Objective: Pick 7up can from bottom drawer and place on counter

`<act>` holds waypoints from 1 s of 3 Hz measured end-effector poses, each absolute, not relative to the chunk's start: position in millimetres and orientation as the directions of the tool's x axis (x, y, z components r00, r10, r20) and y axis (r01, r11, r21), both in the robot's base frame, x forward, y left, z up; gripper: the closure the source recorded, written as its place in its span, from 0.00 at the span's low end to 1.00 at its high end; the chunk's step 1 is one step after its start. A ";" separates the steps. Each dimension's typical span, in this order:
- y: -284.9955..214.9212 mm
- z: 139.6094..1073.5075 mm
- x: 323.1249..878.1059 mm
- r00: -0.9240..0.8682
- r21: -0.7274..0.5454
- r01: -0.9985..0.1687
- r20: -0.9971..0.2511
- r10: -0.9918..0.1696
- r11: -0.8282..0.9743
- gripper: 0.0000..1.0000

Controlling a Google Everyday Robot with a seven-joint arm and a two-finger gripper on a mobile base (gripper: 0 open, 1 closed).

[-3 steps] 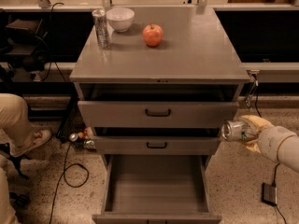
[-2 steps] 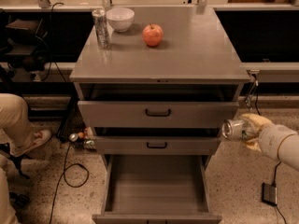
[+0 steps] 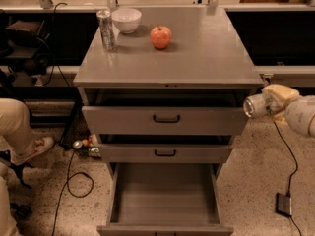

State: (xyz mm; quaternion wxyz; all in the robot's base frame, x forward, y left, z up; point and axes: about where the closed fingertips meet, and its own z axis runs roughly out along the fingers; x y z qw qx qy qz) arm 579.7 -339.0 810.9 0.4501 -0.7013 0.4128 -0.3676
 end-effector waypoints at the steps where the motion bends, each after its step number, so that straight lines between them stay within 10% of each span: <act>1: -337.7 849.9 598.7 0.418 -0.905 -0.164 0.296 -0.859 -0.392 1.00; 3: -338.9 854.7 603.0 0.421 -0.896 -0.146 0.327 -0.846 -0.418 1.00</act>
Offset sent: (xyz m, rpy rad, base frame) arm 0.0161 0.0007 0.0333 -0.1154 -0.0625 0.0437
